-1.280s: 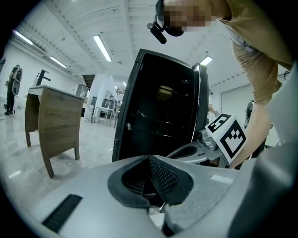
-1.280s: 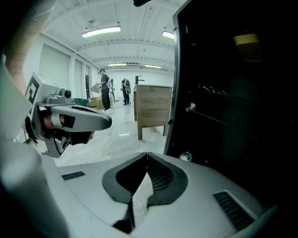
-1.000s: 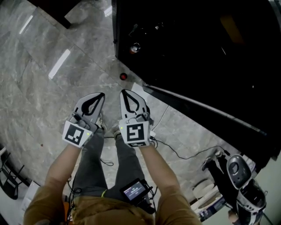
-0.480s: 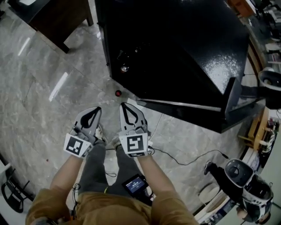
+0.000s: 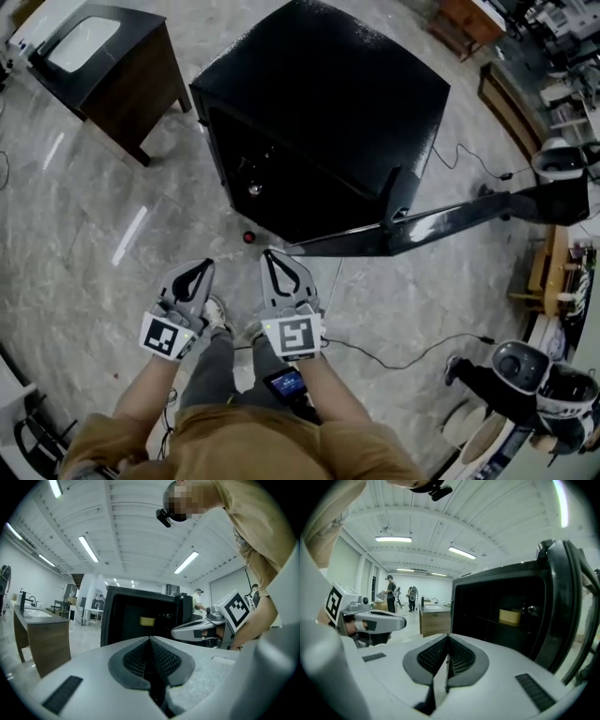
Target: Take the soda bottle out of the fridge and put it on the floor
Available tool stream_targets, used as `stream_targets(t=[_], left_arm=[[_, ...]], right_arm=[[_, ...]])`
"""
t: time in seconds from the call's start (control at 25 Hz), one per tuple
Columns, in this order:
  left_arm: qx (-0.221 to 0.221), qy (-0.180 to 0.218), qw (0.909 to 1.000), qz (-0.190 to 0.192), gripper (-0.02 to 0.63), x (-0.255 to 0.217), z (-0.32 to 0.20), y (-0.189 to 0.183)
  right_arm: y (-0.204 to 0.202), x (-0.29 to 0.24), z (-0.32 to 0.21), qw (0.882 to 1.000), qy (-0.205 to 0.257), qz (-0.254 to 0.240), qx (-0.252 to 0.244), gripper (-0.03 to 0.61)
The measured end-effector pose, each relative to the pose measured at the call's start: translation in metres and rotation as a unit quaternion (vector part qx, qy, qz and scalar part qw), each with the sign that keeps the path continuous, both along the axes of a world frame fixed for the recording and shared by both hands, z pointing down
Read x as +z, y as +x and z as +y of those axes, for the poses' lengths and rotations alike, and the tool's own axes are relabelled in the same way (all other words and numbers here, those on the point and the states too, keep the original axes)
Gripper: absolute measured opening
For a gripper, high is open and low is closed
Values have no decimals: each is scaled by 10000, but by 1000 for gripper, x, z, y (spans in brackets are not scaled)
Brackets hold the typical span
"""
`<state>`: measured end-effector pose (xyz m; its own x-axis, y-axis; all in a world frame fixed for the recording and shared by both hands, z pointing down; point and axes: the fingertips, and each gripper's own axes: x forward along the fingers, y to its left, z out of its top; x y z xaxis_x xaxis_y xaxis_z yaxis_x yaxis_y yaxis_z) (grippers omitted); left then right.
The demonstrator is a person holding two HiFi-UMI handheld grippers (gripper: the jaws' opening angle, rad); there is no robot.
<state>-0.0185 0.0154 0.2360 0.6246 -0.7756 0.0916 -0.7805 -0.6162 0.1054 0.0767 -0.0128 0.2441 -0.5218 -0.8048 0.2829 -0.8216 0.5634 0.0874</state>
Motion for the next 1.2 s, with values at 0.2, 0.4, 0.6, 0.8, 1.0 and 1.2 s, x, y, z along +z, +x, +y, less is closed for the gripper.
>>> stream_targets(t=[0.2,0.4,0.6,0.8,1.0,1.2], left_arm=[[108,137,9998,16,2,-38,16,12],[51,300,9995,-68,2,-70,20,5],[-39,501,9987,-116,2,-107,25,-5],[-44,686,9976,-86,2,-141,31,-9],[-116,887,9960,-41,2,-169,40,-16],[-161,1077,9940,-64,2,-191,48,-23]], right_arm=[[17,-47,15,9991,299,-229,181,2],[23,-88,26,9971,630,-344,237,2],[35,-124,35,9946,835,-509,345,2],[51,-153,48,9916,975,-715,461,2],[61,-176,61,9909,1159,-485,494,2],[73,-199,70,9863,1301,-718,710,2]])
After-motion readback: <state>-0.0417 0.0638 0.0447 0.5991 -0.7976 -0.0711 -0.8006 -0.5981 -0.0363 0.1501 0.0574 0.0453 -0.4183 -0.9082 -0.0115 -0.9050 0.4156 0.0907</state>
